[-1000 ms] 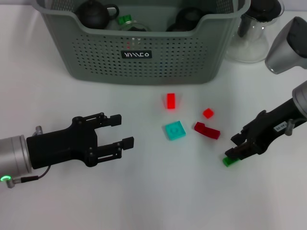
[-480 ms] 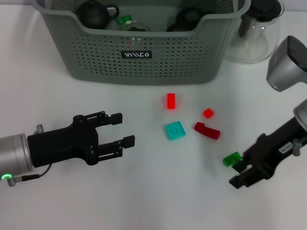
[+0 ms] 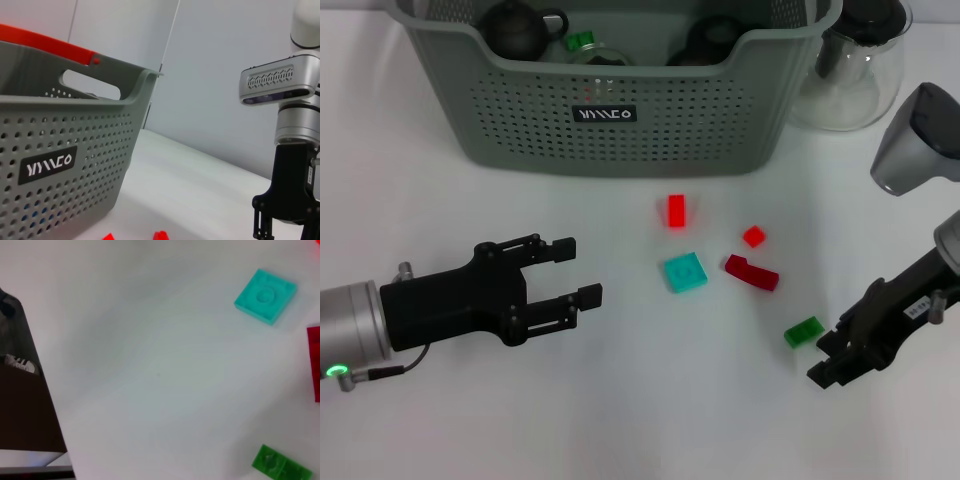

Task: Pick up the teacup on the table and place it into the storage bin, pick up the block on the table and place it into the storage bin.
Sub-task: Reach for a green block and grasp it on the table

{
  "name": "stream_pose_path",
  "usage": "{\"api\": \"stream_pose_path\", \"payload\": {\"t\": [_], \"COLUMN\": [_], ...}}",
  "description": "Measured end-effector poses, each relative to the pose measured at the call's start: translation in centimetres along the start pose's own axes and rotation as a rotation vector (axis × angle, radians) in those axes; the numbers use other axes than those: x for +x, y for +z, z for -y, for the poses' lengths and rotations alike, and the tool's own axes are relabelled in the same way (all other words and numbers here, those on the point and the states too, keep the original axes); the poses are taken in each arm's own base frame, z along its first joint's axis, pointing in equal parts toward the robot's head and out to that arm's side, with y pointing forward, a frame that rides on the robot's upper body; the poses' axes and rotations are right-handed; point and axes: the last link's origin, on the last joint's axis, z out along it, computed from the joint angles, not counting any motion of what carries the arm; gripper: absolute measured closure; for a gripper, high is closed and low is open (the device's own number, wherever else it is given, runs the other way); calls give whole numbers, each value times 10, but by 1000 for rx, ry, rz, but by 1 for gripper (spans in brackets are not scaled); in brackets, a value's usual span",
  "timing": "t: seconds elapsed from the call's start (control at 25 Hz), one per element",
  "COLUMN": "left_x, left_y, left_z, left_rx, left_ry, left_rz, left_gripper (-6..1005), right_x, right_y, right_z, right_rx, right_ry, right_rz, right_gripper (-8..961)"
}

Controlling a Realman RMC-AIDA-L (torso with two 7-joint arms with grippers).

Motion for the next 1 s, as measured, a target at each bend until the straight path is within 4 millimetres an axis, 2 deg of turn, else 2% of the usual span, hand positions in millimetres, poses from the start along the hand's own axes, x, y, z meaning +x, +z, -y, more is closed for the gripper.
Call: {"api": "stream_pose_path", "payload": {"t": [0.64,1.0], "left_x": [-2,-3], "left_y": [-1,-1], "left_z": [1,1], "left_rx": [11,13], "left_ry": [-5,-10], "left_rz": [6,5], "left_gripper": [296,295], "right_x": [-6,-12], "right_y": [8,5], "right_z": [11,10], "right_rx": [53,55], "right_ry": [19,0], "right_rz": [53,91], "right_gripper": [465,465]}}
